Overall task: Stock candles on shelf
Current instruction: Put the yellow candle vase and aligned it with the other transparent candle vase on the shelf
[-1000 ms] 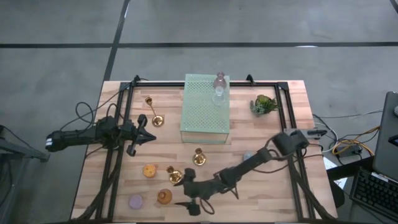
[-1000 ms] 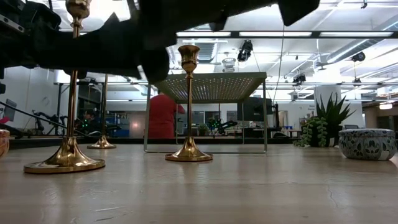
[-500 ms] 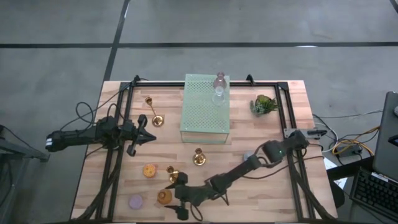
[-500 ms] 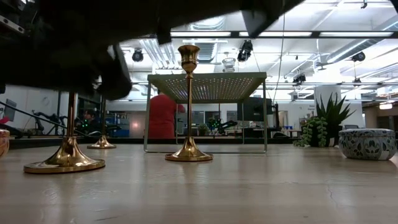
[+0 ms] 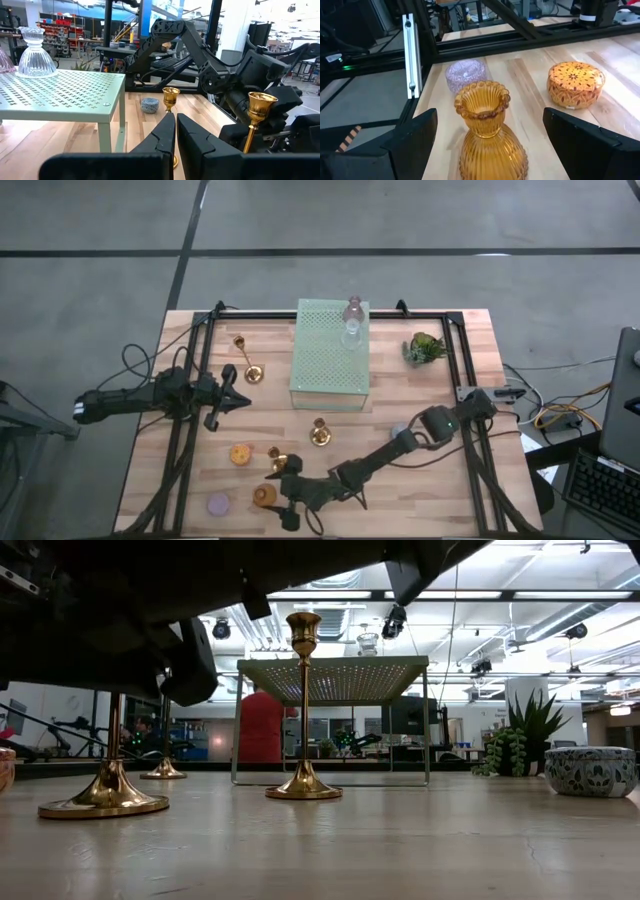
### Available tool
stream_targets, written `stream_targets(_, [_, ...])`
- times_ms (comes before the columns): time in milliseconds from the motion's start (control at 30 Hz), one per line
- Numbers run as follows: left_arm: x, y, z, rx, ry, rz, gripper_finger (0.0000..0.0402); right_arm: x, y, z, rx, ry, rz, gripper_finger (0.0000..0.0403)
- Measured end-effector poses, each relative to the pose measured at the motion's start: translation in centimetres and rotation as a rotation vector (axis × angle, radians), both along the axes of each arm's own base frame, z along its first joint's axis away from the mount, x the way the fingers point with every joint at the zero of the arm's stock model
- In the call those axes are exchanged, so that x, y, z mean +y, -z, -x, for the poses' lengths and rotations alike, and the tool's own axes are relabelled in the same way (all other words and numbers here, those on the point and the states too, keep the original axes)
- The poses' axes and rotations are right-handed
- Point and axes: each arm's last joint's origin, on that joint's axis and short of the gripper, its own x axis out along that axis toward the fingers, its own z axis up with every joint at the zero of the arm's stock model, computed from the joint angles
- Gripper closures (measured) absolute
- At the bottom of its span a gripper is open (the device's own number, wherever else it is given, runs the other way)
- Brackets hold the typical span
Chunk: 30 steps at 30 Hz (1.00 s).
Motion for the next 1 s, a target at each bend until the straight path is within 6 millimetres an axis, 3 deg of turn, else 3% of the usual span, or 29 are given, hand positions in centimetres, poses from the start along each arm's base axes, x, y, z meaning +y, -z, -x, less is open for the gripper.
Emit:
stream_targets(267, [0.0, 0.0, 0.0, 0.003, 0.0, 0.0, 0.0381, 0.1, 2.1, -0.1, 0.003, 0.016, 0.005, 0.0051])
stream_targets(1000, [0.0, 0.0, 0.0, 0.005, 0.0, 0.0, 0.0381, 0.0, 1.3, -0.3, -0.061, 0.017, -0.016, 0.0073])
